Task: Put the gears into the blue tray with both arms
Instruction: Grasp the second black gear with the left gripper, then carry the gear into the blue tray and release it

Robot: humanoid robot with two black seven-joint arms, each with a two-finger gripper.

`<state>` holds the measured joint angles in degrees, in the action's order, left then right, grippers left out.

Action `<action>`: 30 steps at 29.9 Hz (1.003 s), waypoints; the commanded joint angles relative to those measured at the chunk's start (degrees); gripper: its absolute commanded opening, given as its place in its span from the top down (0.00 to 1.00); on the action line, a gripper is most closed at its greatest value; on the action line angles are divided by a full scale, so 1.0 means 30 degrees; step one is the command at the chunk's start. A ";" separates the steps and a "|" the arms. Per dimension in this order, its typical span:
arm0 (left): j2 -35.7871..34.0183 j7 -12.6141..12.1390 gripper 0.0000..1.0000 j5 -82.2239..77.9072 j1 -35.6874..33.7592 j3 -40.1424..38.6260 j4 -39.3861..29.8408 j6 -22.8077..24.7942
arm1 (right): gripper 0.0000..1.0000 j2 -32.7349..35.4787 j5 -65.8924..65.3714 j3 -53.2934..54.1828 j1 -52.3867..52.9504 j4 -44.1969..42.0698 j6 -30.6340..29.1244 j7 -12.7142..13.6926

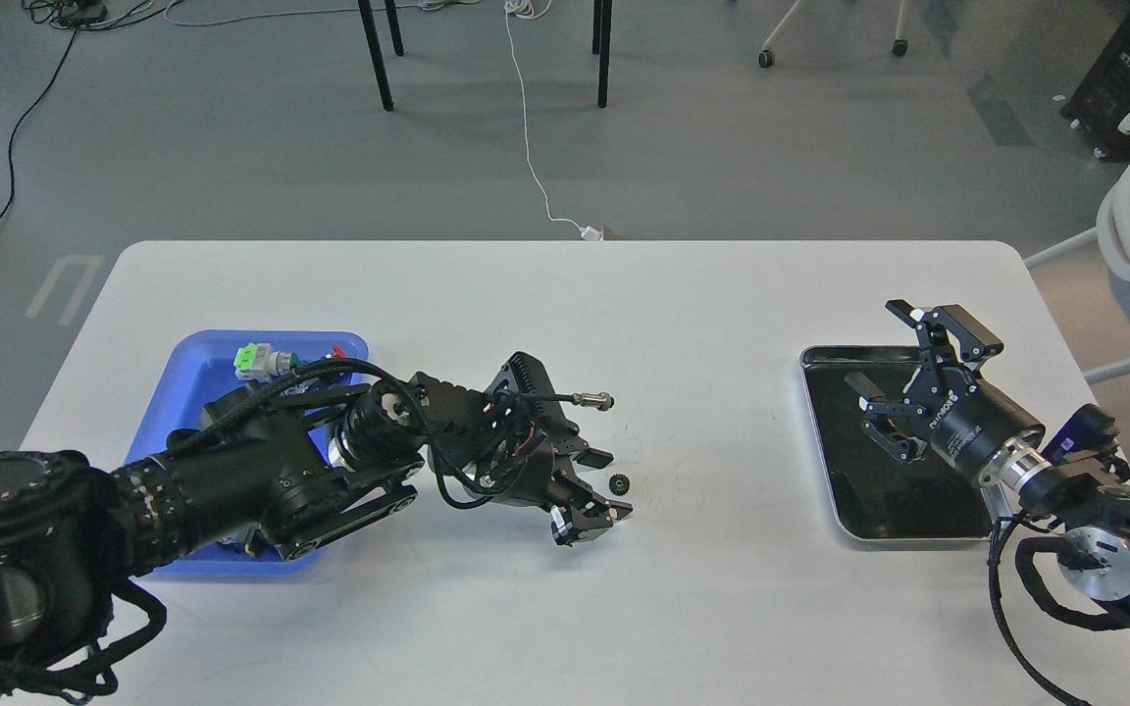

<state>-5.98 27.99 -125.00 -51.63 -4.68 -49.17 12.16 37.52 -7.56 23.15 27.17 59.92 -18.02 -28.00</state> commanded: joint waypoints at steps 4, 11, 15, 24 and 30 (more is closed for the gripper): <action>0.0088 0.0003 0.68 0.0001 -0.0018 0.0007 0.0041 -0.0040 | 0.04 -0.0027 -0.0001 -0.0041 -0.0061 0.0036 -0.0001 0.0001; 0.0059 0.0003 0.80 0.0001 -0.0047 0.0007 0.0041 -0.0069 | 0.04 -0.0057 -0.0001 -0.0012 -0.0062 0.0036 0.0029 0.0001; 0.0059 0.0003 0.84 0.0001 -0.0135 -0.0051 -0.0105 -0.0040 | 0.04 -0.0057 -0.0001 0.0047 -0.0061 0.0036 0.0029 0.0001; -0.5323 0.0003 0.82 0.0001 -0.2506 -0.0344 -0.5258 0.0224 | 0.04 -0.0203 -0.0001 0.0018 -0.0062 0.0065 0.0058 0.0001; -1.1592 0.0003 0.82 0.0564 -0.2333 -0.0228 -0.6404 -0.0039 | 0.03 -0.0379 -0.0030 0.0046 -0.0032 0.0095 0.0058 0.0001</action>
<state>-32.16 28.02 -123.74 -59.20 -5.71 -67.38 12.57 36.60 -7.58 23.23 26.97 60.14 -17.85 -28.00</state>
